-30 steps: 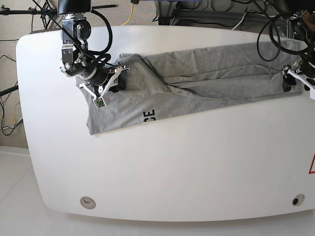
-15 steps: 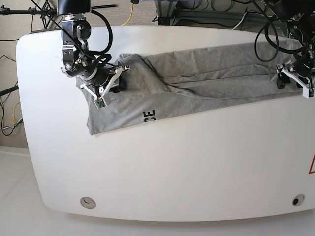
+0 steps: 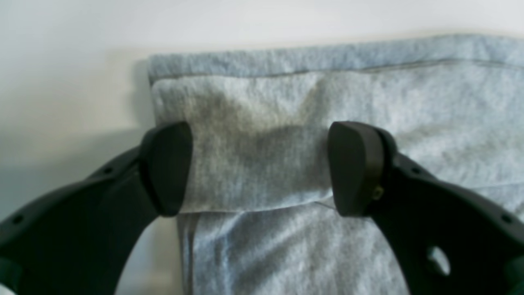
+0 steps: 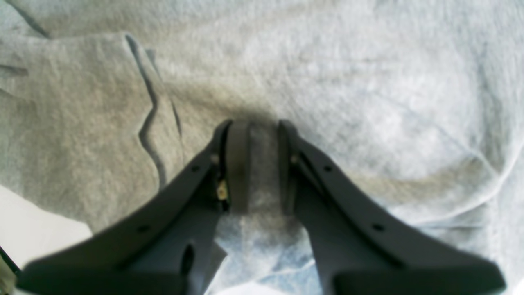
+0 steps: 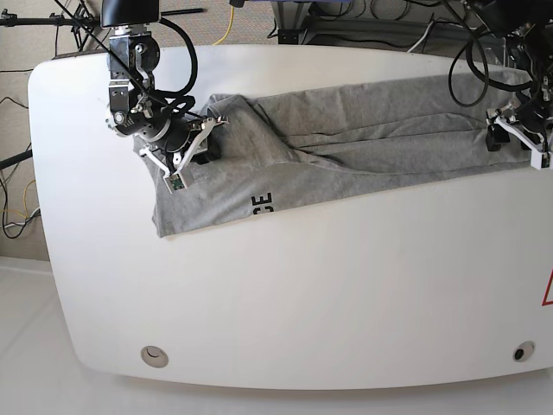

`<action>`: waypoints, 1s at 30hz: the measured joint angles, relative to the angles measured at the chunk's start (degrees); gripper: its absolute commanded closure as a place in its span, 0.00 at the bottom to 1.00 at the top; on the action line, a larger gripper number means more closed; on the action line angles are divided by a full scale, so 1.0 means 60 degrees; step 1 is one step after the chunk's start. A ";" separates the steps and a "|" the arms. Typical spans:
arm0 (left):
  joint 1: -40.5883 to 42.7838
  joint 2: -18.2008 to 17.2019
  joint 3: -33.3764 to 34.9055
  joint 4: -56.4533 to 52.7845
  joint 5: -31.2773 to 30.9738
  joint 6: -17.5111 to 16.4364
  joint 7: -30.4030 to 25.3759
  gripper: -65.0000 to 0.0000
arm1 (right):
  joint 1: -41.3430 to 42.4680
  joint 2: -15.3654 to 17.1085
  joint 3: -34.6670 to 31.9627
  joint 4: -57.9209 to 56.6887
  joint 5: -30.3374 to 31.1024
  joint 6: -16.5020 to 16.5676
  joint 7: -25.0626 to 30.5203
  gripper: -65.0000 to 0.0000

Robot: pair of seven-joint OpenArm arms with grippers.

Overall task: Fold the T-shirt properly
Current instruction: 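Hold the shirt end with the right gripper and pinch the other end with the left, then open the left gripper and shift it along the shirt band end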

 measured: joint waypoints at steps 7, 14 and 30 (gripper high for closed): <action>0.0000 -0.0011 -0.0004 -0.0124 -0.0004 0.0004 0.0026 0.25 | -0.0011 0.0000 -0.0066 -0.0171 0.0018 -0.0004 0.0211 0.82; 0.0000 -0.0015 -0.0015 -0.0120 0.0000 0.0004 0.0055 0.26 | -0.0004 0.0000 -0.0069 -0.0240 0.0058 -0.0004 0.0255 0.82; 0.0055 -0.0015 -0.0135 0.0087 0.0102 0.0000 0.0339 0.46 | -0.0015 0.0000 -0.0066 -0.0120 -0.0022 0.0000 0.0149 0.82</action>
